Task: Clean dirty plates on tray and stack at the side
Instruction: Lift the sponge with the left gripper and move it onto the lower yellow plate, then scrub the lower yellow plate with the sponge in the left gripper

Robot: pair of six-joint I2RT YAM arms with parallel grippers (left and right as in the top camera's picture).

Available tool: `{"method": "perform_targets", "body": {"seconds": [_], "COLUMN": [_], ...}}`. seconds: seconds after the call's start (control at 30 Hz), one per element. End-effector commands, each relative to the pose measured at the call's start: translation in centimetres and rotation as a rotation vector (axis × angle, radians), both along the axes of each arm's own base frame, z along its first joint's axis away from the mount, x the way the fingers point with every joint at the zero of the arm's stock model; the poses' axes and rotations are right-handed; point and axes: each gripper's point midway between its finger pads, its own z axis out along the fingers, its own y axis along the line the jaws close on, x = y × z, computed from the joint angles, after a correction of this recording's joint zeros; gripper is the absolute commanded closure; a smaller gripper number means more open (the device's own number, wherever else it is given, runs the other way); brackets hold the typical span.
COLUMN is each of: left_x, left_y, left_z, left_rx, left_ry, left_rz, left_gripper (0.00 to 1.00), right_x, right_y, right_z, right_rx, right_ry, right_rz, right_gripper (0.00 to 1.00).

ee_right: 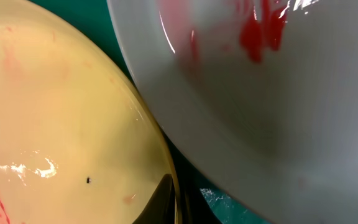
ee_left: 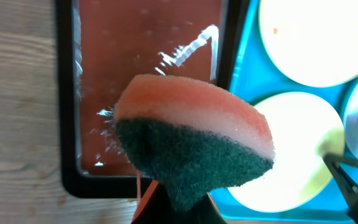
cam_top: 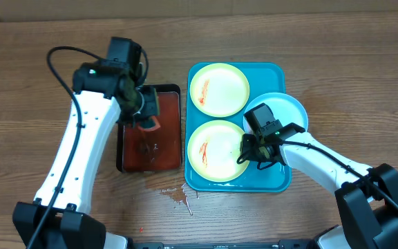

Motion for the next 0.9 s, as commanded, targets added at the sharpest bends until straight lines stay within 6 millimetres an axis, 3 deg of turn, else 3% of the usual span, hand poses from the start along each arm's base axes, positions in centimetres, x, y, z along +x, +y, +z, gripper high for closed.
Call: {"method": "perform_targets", "body": {"seconds": [0.0, 0.33, 0.5, 0.67, 0.77, 0.87], "left_x": [-0.2, -0.5, -1.2, -1.8, -1.6, -0.9], "left_y": [-4.1, -13.8, -16.6, -15.1, -14.2, -10.6], "left_z": [-0.9, -8.8, -13.8, -17.8, -18.0, -17.4], "left_rx": [-0.061, -0.135, -0.117, 0.020, 0.044, 0.209], "left_ry": [0.020, 0.140, 0.218, 0.278, 0.294, 0.282], "left_rz": [-0.107, -0.223, -0.231, -0.226, -0.207, -0.147], "left_gripper": [0.96, 0.96, 0.96, 0.96, 0.96, 0.96], "right_x": [0.7, 0.7, 0.4, 0.2, 0.1, 0.1], "right_y": [-2.0, -2.0, -1.6, -1.4, -1.3, -1.3], "right_z": [-0.4, -0.5, -0.5, -0.5, -0.5, -0.5], "right_rx": [-0.094, -0.107, -0.095, -0.092, -0.086, -0.086], "right_ry": [-0.034, -0.038, -0.033, -0.029, -0.025, -0.025], "right_rz": [-0.085, -0.025, 0.046, 0.092, 0.094, 0.094], "right_gripper": [0.96, 0.96, 0.96, 0.96, 0.96, 0.96]}}
